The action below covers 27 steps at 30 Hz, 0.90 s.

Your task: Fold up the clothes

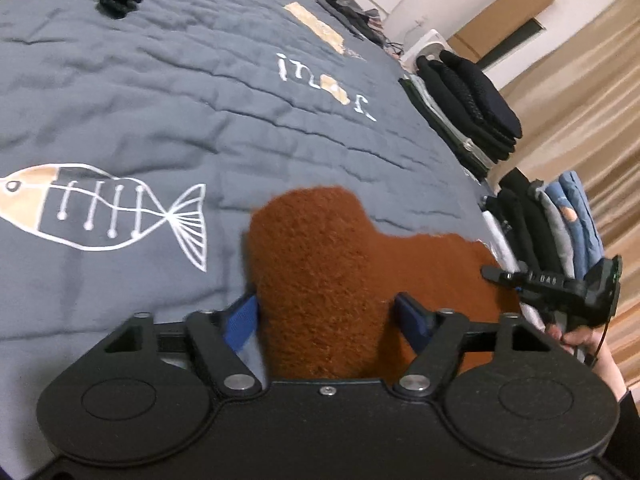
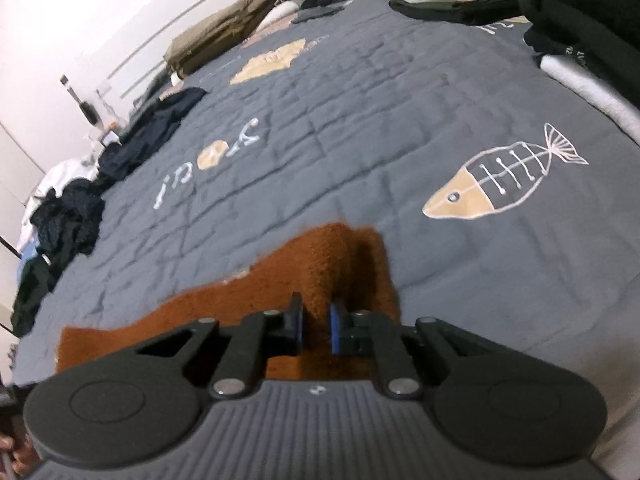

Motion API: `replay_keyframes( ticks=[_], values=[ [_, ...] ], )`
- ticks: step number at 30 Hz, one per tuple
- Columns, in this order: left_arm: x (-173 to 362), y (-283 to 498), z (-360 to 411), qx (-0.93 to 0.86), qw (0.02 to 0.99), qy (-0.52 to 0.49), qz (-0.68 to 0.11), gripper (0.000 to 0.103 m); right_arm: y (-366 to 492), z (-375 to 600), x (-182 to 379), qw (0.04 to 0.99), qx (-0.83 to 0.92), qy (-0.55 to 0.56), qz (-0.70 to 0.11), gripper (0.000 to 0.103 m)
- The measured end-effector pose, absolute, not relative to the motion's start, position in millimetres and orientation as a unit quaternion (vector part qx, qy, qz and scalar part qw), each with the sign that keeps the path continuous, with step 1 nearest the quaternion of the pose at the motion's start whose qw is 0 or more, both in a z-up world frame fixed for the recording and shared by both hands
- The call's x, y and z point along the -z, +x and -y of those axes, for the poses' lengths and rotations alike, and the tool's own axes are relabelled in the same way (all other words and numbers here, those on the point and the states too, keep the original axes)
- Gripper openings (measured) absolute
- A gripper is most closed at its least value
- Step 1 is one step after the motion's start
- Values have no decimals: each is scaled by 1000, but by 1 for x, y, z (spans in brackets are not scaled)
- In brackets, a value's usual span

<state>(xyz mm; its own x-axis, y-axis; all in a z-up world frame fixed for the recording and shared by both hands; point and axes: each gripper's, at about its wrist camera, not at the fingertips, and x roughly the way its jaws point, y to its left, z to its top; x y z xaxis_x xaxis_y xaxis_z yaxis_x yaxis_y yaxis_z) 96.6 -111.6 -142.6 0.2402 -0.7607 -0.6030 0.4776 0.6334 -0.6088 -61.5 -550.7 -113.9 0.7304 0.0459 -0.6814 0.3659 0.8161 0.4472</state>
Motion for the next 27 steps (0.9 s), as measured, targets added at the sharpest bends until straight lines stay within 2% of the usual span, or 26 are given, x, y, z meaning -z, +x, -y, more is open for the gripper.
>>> replay_keyframes(
  ticks=[1,2,4,7,9,11,14,18,19,20,21,22,23,27],
  values=[
    [142,96,111,401,776,-149,-464,54,-63,551,110,887,92,290,-348,11],
    [141,95,111,403,777,-151,-459,39,-64,551,107,891,96,290,-337,10],
    [139,95,108,407,781,-160,-446,26,-69,551,100,902,101,281,-313,10],
    [134,92,109,412,789,-159,-426,26,-73,551,95,915,112,263,-286,10],
    [136,93,111,407,786,-165,-436,35,-72,551,101,919,119,250,-280,11],
    [143,98,113,395,776,-174,-459,63,-64,553,114,904,127,249,-323,14],
    [150,100,115,391,768,-183,-473,63,-56,553,125,883,132,244,-378,18],
    [151,100,117,408,756,-198,-471,61,-60,558,118,881,119,259,-378,19],
    [151,99,118,411,756,-200,-469,57,-60,558,118,879,118,263,-380,19],
    [150,98,119,413,758,-198,-464,40,-61,559,120,877,117,266,-382,19],
    [148,97,120,415,762,-195,-458,27,-62,558,121,877,118,266,-382,19],
    [146,95,121,417,765,-192,-451,24,-62,558,122,878,118,265,-382,19],
    [144,94,121,421,768,-189,-444,22,-63,557,123,878,118,264,-381,15],
    [127,88,118,432,779,-190,-412,20,-64,557,124,879,119,268,-377,13]
  ],
)
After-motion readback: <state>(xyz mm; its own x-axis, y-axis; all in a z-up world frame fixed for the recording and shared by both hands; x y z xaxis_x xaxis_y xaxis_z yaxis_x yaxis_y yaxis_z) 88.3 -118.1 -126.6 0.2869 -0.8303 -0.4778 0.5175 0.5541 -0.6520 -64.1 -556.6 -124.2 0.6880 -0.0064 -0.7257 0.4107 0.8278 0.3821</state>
